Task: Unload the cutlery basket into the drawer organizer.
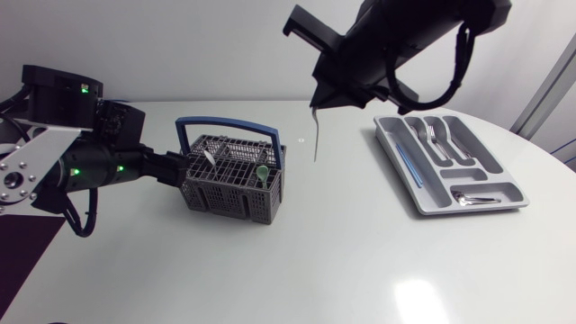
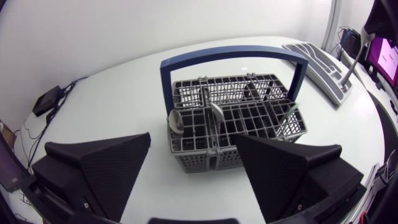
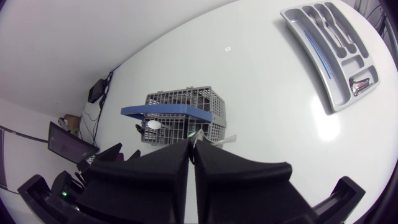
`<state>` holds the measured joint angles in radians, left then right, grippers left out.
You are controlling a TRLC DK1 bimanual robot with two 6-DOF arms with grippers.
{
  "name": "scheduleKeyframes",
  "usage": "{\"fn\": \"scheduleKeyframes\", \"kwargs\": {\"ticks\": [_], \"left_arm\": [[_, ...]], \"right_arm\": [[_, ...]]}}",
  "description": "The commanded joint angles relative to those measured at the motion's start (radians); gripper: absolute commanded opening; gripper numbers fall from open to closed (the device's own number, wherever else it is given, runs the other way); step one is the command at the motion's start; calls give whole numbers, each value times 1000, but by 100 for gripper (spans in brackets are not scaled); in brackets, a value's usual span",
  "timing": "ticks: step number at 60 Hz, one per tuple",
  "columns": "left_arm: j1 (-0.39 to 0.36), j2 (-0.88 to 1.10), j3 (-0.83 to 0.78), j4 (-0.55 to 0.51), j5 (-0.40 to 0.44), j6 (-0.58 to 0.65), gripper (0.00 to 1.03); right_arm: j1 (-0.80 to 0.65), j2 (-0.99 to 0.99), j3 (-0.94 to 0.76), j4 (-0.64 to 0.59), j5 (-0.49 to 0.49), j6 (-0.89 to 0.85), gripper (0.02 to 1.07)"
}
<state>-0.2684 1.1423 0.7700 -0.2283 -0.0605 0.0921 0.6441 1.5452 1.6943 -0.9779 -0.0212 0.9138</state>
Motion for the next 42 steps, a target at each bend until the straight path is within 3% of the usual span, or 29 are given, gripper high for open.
{"fn": "scheduleKeyframes", "kwargs": {"ticks": [1, 21, 42], "left_arm": [[-29, 19, 31, -13, 4, 49, 96], [-117, 106, 132, -65, 8, 126, 96], [-210, 139, 146, -34, 28, 150, 96]], "right_arm": [[-46, 23, 2, -39, -22, -76, 8], [-210, 6, -150, -125, -28, -276, 8], [-451, -77, -320, -97, -14, -515, 8]]}}
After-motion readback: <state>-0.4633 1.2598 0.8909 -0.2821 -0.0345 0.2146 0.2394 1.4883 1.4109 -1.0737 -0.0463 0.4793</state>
